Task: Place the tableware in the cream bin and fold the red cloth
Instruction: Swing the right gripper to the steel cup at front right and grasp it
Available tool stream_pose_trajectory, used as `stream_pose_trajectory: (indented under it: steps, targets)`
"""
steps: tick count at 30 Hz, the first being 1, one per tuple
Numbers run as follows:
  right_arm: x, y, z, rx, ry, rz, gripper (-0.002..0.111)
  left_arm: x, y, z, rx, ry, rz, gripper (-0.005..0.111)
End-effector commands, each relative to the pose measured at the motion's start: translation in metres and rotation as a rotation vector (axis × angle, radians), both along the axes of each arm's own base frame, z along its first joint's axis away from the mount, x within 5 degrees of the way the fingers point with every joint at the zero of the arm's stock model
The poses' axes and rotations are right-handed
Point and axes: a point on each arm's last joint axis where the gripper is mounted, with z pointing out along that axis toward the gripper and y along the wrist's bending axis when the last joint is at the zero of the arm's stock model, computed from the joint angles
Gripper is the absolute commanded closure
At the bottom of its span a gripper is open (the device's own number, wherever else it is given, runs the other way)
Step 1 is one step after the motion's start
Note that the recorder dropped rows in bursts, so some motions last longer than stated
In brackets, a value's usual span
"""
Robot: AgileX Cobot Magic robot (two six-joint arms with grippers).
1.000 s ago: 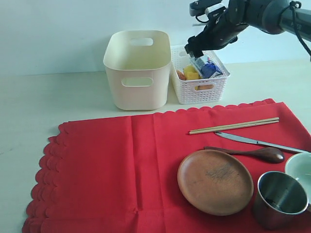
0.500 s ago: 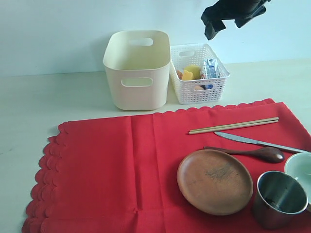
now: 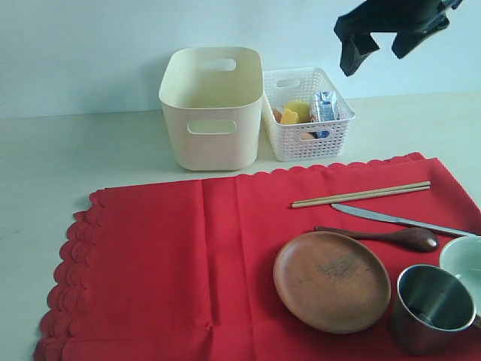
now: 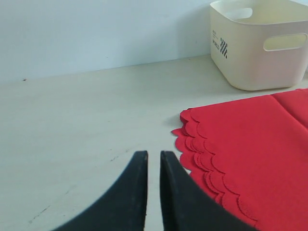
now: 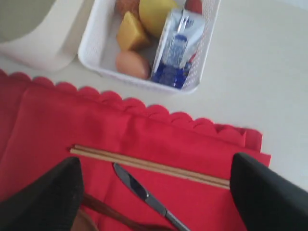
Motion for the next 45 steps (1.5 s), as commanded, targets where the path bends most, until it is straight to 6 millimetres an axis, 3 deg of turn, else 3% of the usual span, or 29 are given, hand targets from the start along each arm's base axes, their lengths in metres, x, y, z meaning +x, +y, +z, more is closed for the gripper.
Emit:
stream_pose_trajectory:
  steps: [1, 8, 12, 17, 21, 25, 29, 35, 41, 45]
  targets:
    - [-0.031, -0.009, 0.001, -0.009, -0.015, 0.000, 0.030, 0.000, 0.000, 0.001, 0.007, -0.012, -0.006, 0.095]
    - [-0.094, -0.022, 0.008, -0.019, -0.042, 0.053, 0.030, 0.000, 0.000, 0.001, 0.007, -0.012, -0.006, 0.095]
    - [-0.126, -0.027, 0.001, -0.014, 0.002, 0.078, 0.030, 0.000, 0.000, 0.001, 0.007, -0.012, -0.006, 0.095]
    - [-0.157, -0.032, -0.019, -0.062, 0.163, 0.165, 0.030, 0.000, 0.000, 0.001, 0.007, -0.012, -0.006, 0.095]
    - [-0.169, -0.029, -0.043, -0.026, 0.272, 0.212, 0.030, 0.000, 0.000, 0.001, 0.007, -0.012, -0.006, 0.095]
    - [-0.183, -0.033, -0.072, -0.079, 0.356, 0.382, 0.030, 0.000, 0.000, 0.001, 0.007, -0.012, -0.006, 0.095]
    - [-0.185, -0.036, -0.091, -0.140, 0.312, 0.505, 0.030, 0.000, 0.000, 0.001, 0.007, -0.012, -0.006, 0.095]
    - [-0.171, -0.036, -0.101, -0.181, 0.166, 0.495, 0.030, 0.000, 0.000, 0.001, 0.007, -0.012, -0.006, 0.095]
    - [-0.164, -0.035, -0.121, -0.187, 0.243, 0.507, 0.038, 0.000, 0.000, 0.001, 0.007, -0.012, -0.006, 0.095]
    - [-0.156, -0.034, -0.149, -0.191, 0.344, 0.556, 0.048, 0.000, 0.000, 0.001, 0.007, -0.012, -0.006, 0.095]
